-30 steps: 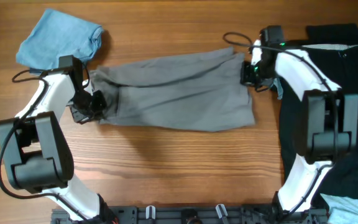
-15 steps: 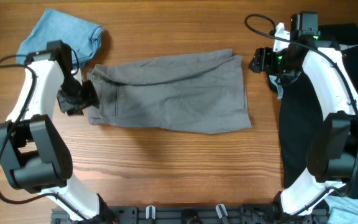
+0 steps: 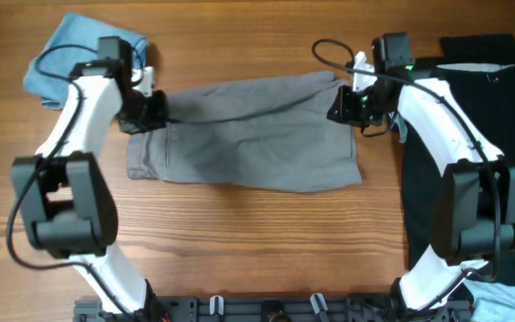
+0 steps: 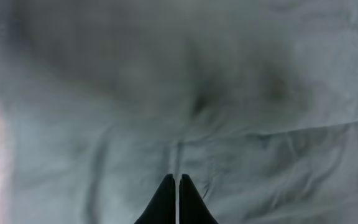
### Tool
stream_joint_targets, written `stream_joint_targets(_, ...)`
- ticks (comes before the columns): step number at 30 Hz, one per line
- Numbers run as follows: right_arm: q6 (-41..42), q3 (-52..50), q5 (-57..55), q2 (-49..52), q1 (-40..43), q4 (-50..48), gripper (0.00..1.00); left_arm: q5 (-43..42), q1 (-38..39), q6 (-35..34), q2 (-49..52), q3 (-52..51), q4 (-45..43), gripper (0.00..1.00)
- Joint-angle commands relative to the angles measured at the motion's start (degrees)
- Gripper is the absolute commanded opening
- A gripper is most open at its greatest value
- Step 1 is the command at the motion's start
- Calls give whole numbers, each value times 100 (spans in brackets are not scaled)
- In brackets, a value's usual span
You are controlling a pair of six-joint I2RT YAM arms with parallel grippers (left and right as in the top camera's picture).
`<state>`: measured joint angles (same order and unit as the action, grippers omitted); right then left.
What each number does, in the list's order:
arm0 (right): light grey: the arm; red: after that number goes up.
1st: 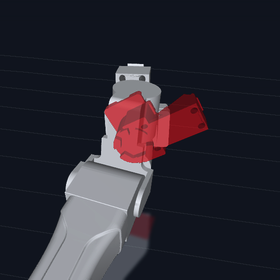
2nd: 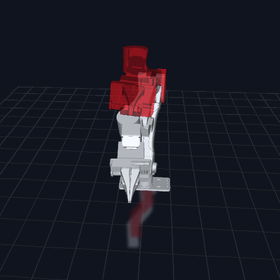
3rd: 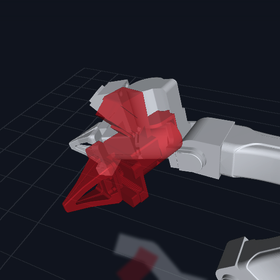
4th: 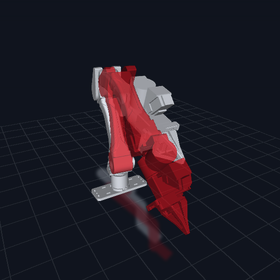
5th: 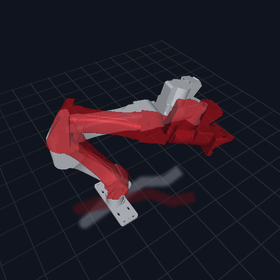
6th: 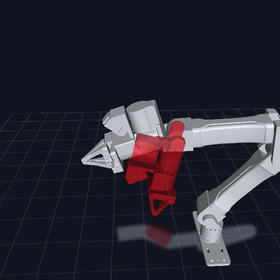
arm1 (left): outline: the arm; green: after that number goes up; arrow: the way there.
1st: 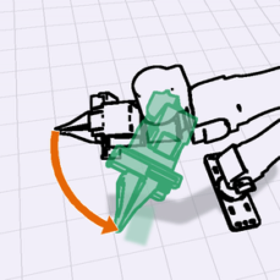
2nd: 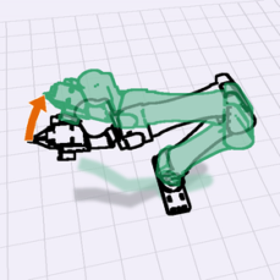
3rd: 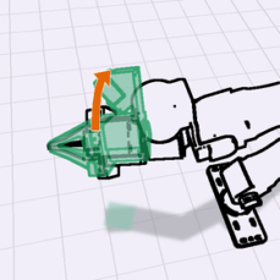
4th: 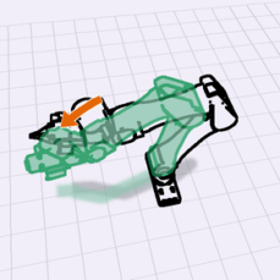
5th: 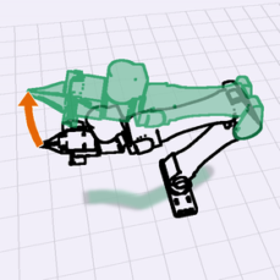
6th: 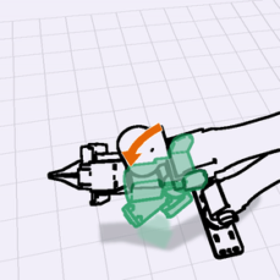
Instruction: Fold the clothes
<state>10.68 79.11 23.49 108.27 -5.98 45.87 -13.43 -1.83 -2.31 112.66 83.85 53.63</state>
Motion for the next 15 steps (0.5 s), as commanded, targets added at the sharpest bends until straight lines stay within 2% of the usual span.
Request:
stream_joint_targets(1, 184, -431, -122, -160, -66, -238, 24, -94, 177, 358, 455, 46, -247, 4)
stream_joint_targets(6, 339, -997, -103, -151, -94, -732, 23, -116, 247, 72, 789, 48, -1106, 4)
stream_joint_targets(11, 299, -1438, -116, -133, -131, -1036, 23, -461, 129, -1139, 721, 48, -2712, 4)
stream_joint_targets(13, 313, -1543, -240, -133, -129, -1045, 22, -485, -17, -1672, 682, 101, -3084, 7)
stream_joint_targets(15, 330, -1565, -345, -133, -129, -1010, 22, -529, -133, -1790, 649, 160, -3097, 11)
